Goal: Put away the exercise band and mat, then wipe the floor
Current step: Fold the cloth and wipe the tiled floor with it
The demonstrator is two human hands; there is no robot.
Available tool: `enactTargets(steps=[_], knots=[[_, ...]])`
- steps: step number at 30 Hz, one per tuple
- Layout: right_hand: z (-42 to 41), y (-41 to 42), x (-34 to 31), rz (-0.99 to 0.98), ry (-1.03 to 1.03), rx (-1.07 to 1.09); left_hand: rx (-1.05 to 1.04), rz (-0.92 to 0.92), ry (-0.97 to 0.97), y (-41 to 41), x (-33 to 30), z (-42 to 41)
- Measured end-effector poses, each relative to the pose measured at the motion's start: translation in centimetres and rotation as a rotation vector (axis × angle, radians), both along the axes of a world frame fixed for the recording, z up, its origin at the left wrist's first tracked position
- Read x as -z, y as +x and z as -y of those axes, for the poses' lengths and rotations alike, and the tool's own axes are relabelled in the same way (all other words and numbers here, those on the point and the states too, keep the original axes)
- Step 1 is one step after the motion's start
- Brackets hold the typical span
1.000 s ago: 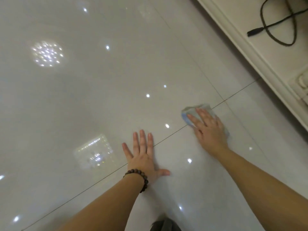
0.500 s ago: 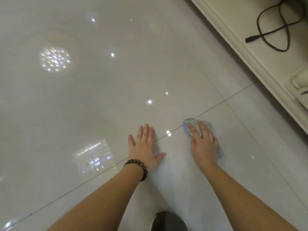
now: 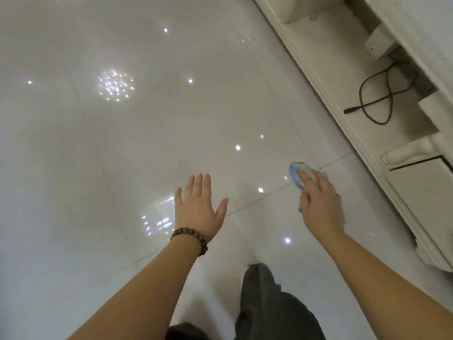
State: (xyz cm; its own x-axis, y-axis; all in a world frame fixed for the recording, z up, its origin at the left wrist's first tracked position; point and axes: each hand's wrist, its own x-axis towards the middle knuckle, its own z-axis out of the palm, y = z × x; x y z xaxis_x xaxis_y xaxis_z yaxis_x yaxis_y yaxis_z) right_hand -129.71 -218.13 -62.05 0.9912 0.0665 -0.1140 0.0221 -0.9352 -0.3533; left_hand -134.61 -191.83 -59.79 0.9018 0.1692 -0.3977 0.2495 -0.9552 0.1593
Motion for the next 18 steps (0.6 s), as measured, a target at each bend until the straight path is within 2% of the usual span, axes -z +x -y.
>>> enactTargets(steps=[7, 11, 15, 18], knots=[[-3.2, 1.3, -23.5, 0.032, 0.017, -0.116, -0.094, 0.074, 0.015, 0.8, -23.6, -1.6], [-4.4, 1.9, -35.0, 0.084, 0.043, -0.159, -0.127, 0.133, -0.026, 1.7, -35.0, -1.1], [-4.4, 2.8, -43.1, 0.152, 0.075, -0.165, -0.113, 0.18, -0.08, 2.6, -42.9, 0.0], [-3.8, 3.5, -46.3, 0.16, 0.07, -0.144, -0.118, 0.2, -0.073, 3.4, -46.1, 0.6]])
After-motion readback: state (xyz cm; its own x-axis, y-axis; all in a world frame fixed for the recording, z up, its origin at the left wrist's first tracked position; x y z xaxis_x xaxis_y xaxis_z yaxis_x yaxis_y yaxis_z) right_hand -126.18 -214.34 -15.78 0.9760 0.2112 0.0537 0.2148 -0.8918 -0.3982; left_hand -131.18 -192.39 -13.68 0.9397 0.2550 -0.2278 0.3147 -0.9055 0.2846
